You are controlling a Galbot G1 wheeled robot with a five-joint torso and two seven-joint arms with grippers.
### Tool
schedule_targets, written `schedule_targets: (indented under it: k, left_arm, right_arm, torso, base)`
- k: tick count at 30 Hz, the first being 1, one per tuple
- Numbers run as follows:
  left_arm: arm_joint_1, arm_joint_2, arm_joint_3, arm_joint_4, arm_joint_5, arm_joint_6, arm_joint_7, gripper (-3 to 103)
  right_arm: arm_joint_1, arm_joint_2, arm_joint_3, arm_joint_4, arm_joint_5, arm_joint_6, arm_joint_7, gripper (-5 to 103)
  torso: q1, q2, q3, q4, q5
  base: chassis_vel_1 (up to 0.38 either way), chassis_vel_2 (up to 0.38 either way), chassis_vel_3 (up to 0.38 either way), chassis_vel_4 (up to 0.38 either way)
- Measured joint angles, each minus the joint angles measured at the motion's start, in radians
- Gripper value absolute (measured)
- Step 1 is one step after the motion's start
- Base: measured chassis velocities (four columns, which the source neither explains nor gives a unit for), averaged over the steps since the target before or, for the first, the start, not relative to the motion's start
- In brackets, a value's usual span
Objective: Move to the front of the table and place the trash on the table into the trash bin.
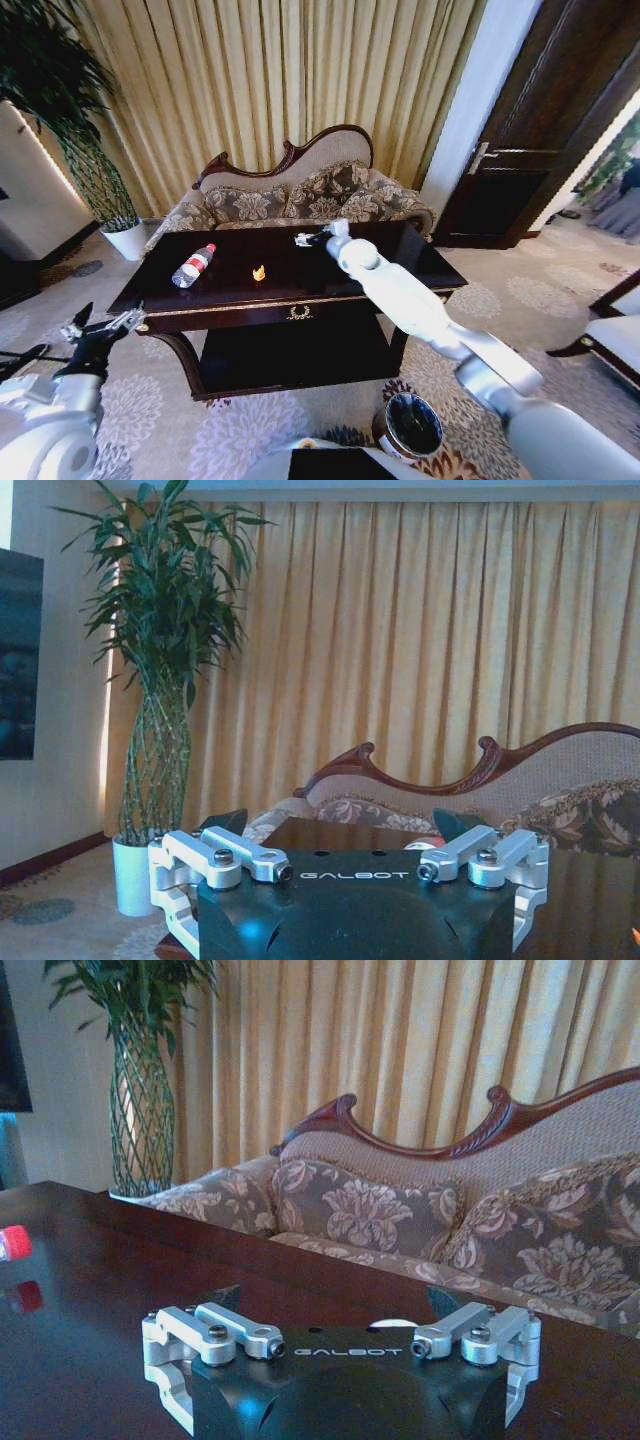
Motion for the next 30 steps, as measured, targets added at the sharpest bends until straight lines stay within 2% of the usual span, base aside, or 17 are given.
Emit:
schedule_targets:
  k: [8,17,22,30]
  left_arm:
    - [0.01,0.001,-0.013,-0.013,-0.004,-0.012,0.001,100]
    - [0.008,0.014,-0.015,-0.01,-0.01,-0.024,0.003,100]
    - [0.001,0.016,-0.004,-0.005,-0.01,-0.024,0.003,100]
    - [0.005,0.015,-0.011,-0.001,-0.011,-0.028,0.004,100]
  right_arm:
    - [0.092,0.069,-0.026,-0.176,-0.021,-0.001,0.0,100]
    - [0.134,0.078,-0.036,-0.324,-0.035,-0.007,0.0,100]
    - [0.117,0.106,-0.017,-0.347,-0.033,-0.012,0.0,100]
    - [0.101,0.137,-0.003,-0.357,-0.032,-0.011,0.0,100]
  torso:
    - [0.0,0.0,0.0,-0.0005,0.0]
    - [0.0,0.0,0.0,-0.0008,0.0]
    - [0.0,0.0,0.0,-0.0001,0.0001]
    - [0.0,0.0,0.0,-0.0003,0.0001]
  base:
    - [0.0,0.0,0.0,0.0]
    - [0.0,0.0,0.0,0.0]
    - [0.0,0.0,0.0,0.0]
    - [0.0,0.0,0.0,0.0]
